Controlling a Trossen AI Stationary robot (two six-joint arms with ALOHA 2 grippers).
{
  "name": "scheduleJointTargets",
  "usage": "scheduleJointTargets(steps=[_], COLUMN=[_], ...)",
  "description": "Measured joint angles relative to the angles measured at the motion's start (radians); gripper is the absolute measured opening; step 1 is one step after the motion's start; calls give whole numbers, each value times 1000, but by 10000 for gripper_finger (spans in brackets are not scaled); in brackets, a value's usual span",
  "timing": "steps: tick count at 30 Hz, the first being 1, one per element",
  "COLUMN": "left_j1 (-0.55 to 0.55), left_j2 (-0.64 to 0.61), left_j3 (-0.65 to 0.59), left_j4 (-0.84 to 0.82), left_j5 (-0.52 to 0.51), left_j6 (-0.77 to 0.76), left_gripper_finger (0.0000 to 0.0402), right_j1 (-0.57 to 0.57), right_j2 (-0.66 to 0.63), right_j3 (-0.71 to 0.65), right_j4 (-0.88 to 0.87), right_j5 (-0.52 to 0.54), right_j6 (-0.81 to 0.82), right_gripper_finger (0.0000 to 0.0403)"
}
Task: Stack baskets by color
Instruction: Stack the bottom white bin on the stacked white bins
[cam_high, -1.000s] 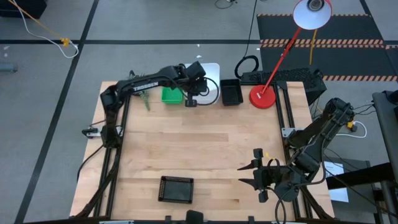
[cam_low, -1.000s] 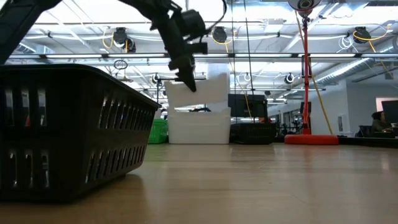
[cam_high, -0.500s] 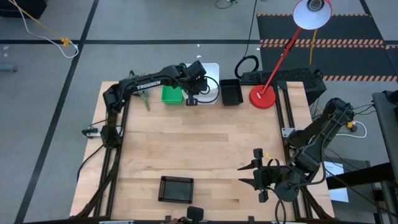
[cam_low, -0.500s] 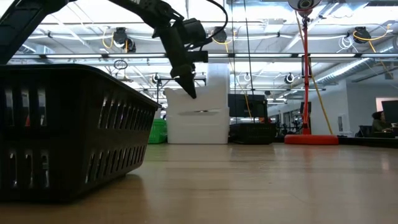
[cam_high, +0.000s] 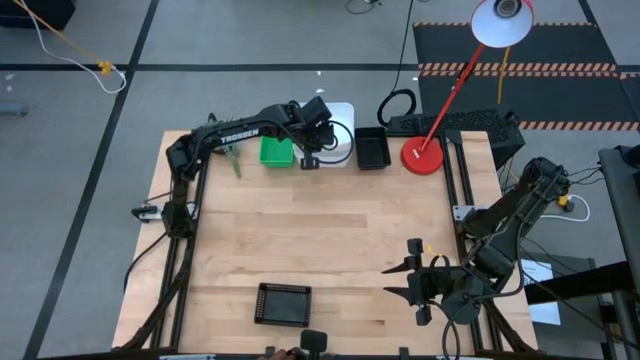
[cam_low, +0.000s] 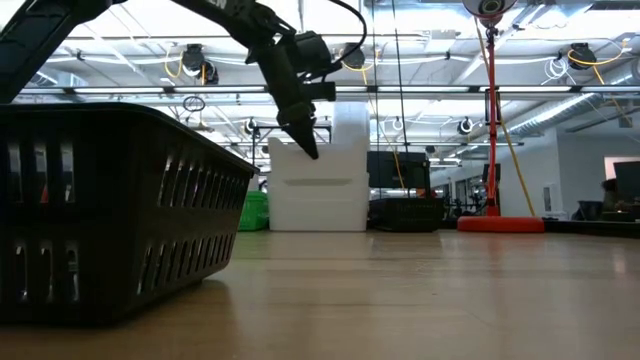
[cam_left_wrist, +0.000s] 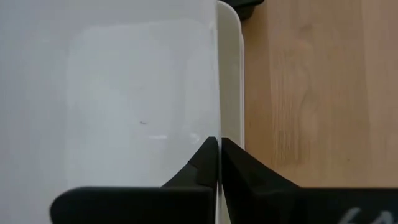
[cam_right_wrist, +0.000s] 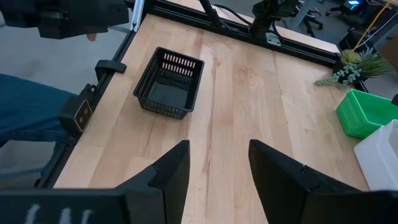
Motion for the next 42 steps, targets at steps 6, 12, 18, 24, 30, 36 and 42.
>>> scheduleJointTargets(steps=[6, 12, 18, 24, 30, 36, 42], left_j1=[2, 4, 4, -4, -6, -13, -64], left_j2=[0, 0, 0, 0, 0, 0, -2], left_j3=[0, 0, 0, 0, 0, 0, -50], left_j4=[1, 7, 37, 30, -3, -25, 35], left_j5=[1, 1, 1, 1, 3, 7, -94], left_j6=[-2, -5, -4, 9, 22, 21, 32], left_gripper_finger=[17, 51, 70, 70, 28, 9, 95], right_j1=[0, 0, 0, 0, 0, 0, 0], right_j2=[0, 0, 0, 0, 0, 0, 0], right_j3=[0, 0, 0, 0, 0, 0, 0], right_j4=[0, 0, 0, 0, 0, 0, 0], right_j5=[0, 0, 0, 0, 0, 0, 0], right_j6=[-1, 1, 1, 0, -1, -1, 1], right_gripper_finger=[157, 157, 157, 157, 157, 157, 157])
